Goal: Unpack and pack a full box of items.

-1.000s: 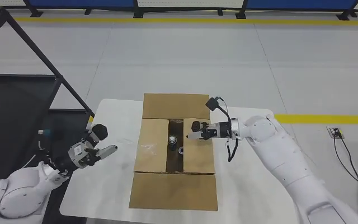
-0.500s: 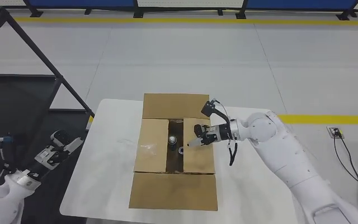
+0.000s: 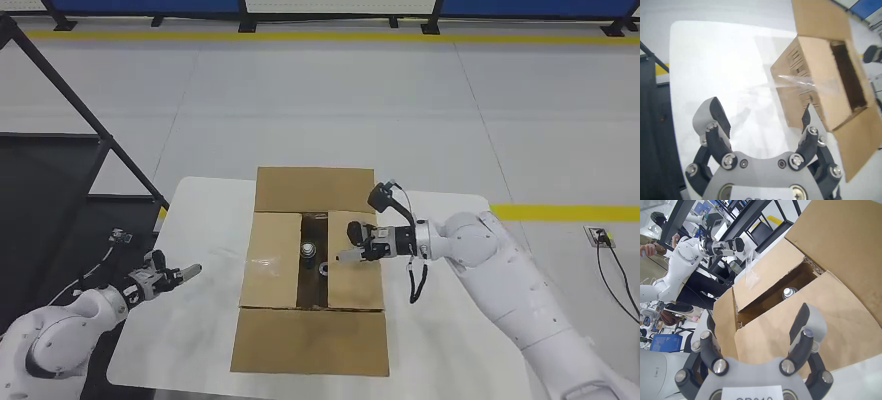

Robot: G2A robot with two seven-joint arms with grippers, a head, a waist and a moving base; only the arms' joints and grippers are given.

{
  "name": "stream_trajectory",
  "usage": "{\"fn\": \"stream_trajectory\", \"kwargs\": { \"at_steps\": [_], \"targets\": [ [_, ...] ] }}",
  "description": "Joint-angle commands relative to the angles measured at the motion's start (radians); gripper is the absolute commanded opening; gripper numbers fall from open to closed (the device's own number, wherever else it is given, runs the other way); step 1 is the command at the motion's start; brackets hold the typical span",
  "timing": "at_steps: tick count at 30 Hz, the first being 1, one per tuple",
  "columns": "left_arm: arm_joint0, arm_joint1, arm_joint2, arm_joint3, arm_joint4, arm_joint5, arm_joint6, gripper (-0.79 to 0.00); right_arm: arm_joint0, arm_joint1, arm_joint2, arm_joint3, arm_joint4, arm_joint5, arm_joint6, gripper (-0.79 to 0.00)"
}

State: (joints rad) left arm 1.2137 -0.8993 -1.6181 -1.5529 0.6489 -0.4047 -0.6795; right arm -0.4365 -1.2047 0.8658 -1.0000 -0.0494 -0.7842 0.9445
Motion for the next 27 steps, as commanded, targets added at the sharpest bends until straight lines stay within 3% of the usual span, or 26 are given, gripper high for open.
{"fn": "stream_trajectory", "kwargs": {
  "at_steps": [1,9,13,18,27],
  "targets": [
    [-0.015,0.0,0.035,0.031,0.047,-0.037,0.003,0.0,-0.009,0.004,0.006,-0.006,-0.003,-0.003,-0.002,0.0],
    [-0.023,-0.001,0.047,0.043,0.05,-0.052,0.006,0.0,-0.039,0.016,0.023,-0.043,-0.024,0.001,-0.012,0.0],
    [-0.029,-0.011,0.087,0.034,0.122,0.02,0.116,0.0,-0.055,0.023,0.032,-0.061,-0.036,0.005,-0.018,0.0],
    [-0.056,-0.026,0.179,0.062,0.242,0.047,0.255,0.0,-0.072,0.031,0.043,-0.077,-0.041,0.011,-0.02,0.0],
    [-0.156,-0.056,0.291,0.174,0.242,0.046,0.342,0.0,-0.093,0.041,0.061,-0.099,-0.048,0.017,-0.03,0.0]
  ]
}}
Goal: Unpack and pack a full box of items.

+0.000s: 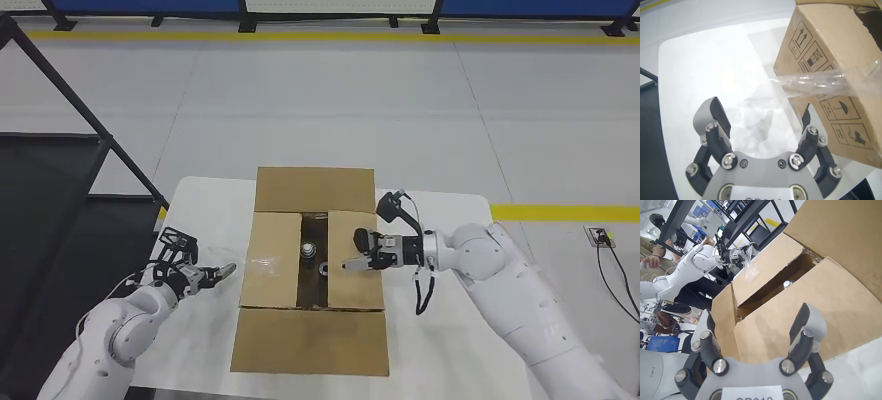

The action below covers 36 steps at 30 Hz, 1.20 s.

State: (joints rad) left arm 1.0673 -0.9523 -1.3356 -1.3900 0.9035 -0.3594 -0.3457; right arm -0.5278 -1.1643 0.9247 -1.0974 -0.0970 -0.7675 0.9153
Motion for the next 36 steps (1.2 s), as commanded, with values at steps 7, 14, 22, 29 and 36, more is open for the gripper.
{"fn": "stream_trajectory", "kwargs": {
  "at_steps": [7,14,22,29,36],
  "targets": [
    [-0.045,-0.014,0.023,0.06,-0.02,-0.004,0.06,0.0,-0.007,0.006,0.007,-0.007,0.002,0.001,-0.001,0.0],
    [-0.028,-0.003,-0.046,0.058,-0.029,-0.022,0.067,0.0,0.01,0.003,-0.004,0.016,0.02,-0.007,0.006,0.0],
    [0.054,0.017,-0.164,-0.04,0.006,-0.003,0.062,0.0,0.042,-0.006,-0.025,0.058,0.044,-0.025,0.016,0.0],
    [0.051,0.019,-0.197,-0.073,-0.024,0.022,0.02,0.0,0.064,-0.013,-0.043,0.091,0.06,-0.04,0.015,0.0],
    [-0.028,0.01,-0.143,-0.028,-0.019,0.046,-0.039,0.0,0.064,-0.013,-0.043,0.112,0.065,-0.052,0.006,0.0]
  ]
}}
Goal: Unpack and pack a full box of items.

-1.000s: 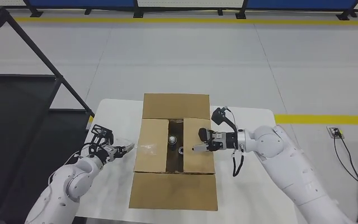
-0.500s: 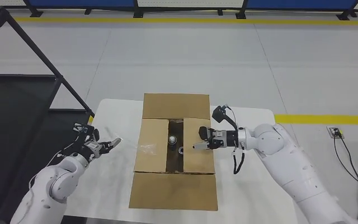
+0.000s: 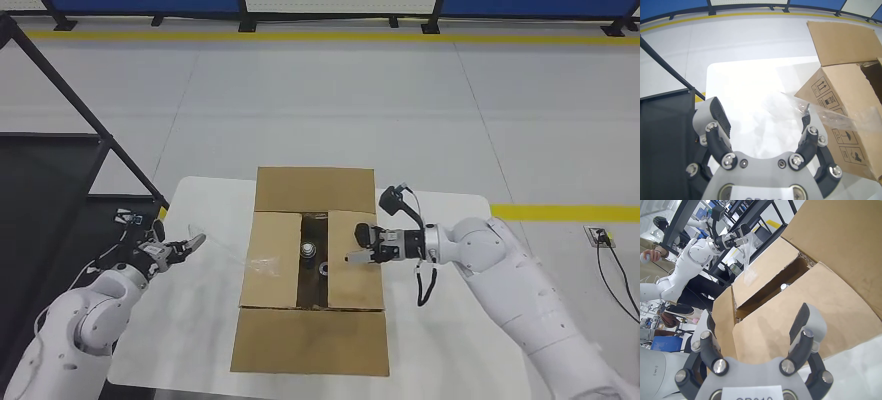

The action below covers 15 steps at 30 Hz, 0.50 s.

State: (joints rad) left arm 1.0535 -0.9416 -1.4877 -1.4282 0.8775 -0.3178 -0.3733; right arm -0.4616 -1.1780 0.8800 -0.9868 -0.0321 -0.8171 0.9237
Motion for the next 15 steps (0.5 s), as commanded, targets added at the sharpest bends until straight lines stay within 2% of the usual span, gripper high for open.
{"fn": "stream_trajectory", "kwargs": {
  "at_steps": [1,15],
  "targets": [
    [-0.027,-0.003,0.021,0.019,0.013,0.009,-0.017,0.0,-0.005,0.002,0.003,0.004,0.0,-0.003,-0.005,0.0],
    [-0.203,-0.036,0.166,0.136,0.097,0.127,-0.136,0.0,-0.047,0.021,0.034,-0.022,-0.01,-0.008,-0.025,0.0]
  ]
}}
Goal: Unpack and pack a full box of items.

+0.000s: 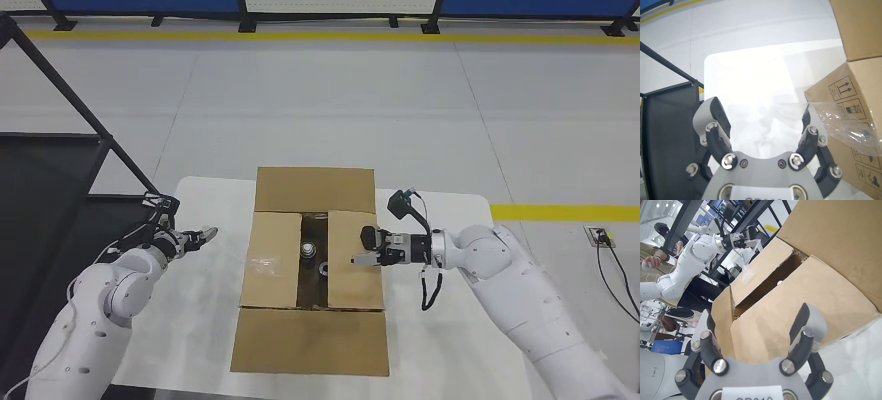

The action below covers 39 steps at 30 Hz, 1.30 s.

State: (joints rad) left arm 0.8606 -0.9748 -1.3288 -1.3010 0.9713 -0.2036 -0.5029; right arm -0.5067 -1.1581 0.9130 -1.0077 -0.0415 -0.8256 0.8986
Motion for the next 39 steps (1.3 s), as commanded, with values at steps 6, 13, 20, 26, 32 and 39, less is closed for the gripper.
{"fn": "stream_trajectory", "kwargs": {
  "at_steps": [6,13,20,26,32,39],
  "targets": [
    [-0.045,-0.015,0.037,0.037,0.027,0.07,0.033,0.0,-0.006,0.004,0.003,-0.007,0.002,0.003,0.0,0.0],
    [0.031,-0.003,-0.028,0.0,0.084,0.094,0.123,0.0,-0.005,0.005,0.002,0.001,0.012,-0.002,0.002,0.0],
    [0.042,0.006,-0.049,-0.017,0.116,0.078,-0.037,0.0,0.006,0.003,-0.005,0.017,0.02,-0.013,0.003,0.0],
    [0.064,0.002,-0.07,-0.052,0.092,0.099,0.048,0.0,0.013,0.002,-0.01,0.034,0.028,-0.024,0.003,0.0],
    [0.062,0.001,-0.077,-0.066,0.075,0.077,0.005,0.0,0.013,0.003,-0.011,0.039,0.031,-0.027,0.0,0.0],
    [-0.021,-0.014,0.009,-0.031,0.119,0.052,-0.062,0.0,0.012,0.004,-0.014,0.035,0.03,-0.027,0.002,0.0]
  ]
}}
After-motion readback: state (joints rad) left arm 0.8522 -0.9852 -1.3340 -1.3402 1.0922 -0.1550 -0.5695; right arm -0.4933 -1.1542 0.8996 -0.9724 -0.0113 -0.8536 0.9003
